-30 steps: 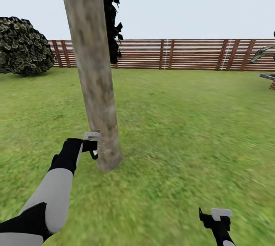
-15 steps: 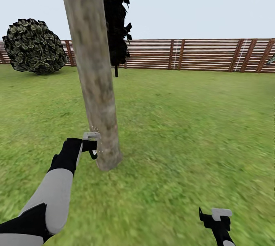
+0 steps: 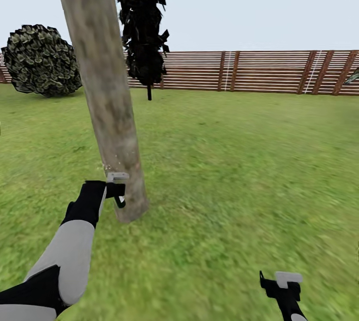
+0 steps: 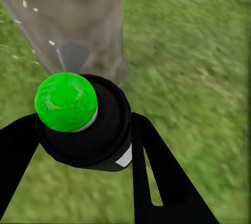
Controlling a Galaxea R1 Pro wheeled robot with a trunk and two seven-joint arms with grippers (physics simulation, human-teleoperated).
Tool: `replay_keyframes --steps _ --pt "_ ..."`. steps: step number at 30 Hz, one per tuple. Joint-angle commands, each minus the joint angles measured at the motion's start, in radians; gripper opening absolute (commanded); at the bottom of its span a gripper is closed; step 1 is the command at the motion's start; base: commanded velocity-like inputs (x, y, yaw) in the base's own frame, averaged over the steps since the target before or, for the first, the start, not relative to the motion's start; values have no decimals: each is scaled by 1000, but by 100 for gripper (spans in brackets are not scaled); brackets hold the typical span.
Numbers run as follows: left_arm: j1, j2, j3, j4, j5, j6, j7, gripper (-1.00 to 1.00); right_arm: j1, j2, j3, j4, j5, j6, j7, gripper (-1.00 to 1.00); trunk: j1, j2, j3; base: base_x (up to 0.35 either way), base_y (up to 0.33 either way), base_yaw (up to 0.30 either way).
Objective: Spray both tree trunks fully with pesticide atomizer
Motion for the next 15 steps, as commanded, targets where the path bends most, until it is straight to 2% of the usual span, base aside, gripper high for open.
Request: replay_keyframes --steps 1,5,9,15 --pt "-1 0 7 -2 -9 3 -10 -100 -1 0 -4 2 11 -3 -6 100 0 0 -1 0 -275 130" --pt "-1 17 8 -2 -10 3 -9 -100 -1 0 -4 2 11 -3 -6 100 0 0 -1 0 -275 237" --pt "0 48 18 -3 -8 3 15 -100 -1 0 -4 2 11 -3 -6 100 0 0 -1 50 -275 275" --pt "1 51 24 -2 -8 2 70 -100 -1 0 -4 2 11 -3 -6 100 0 0 -1 91 -275 271"
